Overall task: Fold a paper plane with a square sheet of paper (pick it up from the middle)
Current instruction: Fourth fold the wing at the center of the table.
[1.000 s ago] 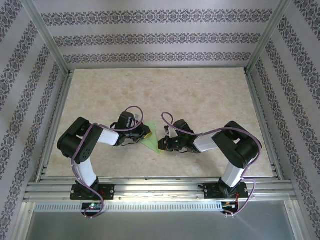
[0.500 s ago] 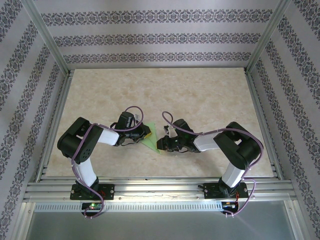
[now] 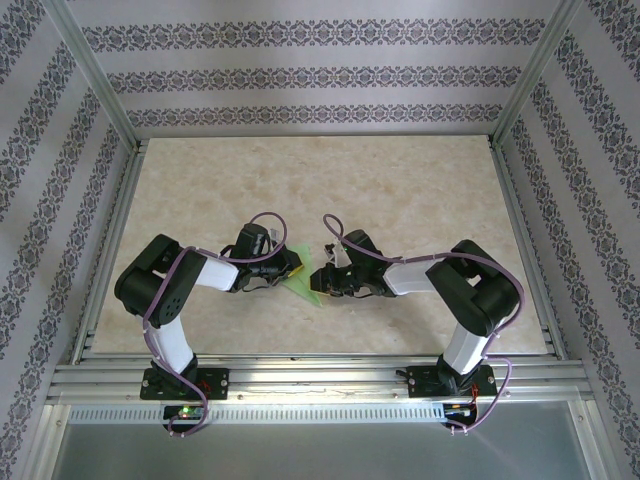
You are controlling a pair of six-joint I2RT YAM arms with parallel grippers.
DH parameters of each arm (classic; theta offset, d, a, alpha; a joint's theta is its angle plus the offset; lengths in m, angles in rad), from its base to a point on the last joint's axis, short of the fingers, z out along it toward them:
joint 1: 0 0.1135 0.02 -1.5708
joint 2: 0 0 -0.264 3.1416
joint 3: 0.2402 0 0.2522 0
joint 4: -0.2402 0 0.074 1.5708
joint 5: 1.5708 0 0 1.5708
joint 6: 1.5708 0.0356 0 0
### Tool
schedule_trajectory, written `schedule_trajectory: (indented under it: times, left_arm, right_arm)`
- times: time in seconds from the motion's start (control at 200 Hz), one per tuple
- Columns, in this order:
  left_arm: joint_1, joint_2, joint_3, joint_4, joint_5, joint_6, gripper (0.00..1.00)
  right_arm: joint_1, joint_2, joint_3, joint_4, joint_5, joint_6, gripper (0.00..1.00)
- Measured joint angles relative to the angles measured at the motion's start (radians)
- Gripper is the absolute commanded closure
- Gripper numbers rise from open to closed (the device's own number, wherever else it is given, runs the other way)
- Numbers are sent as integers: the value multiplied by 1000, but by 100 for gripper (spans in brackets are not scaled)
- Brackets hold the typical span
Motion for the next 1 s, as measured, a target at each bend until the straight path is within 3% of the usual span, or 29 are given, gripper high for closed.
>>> schedule_trajectory:
  times: [0.125,0.679,0.999]
  left_arm:
    - [-2,0,0,0,0,0,94]
    - [-5,0,-4,6,1,0,94]
    - [-8,0,-4,7,1,0,94]
  right_arm:
    - [0,2,-4,5,-7,14,91]
    - [0,38,-49,83,-34,41,87]
    - [14,11,-95,106,-21,43,92]
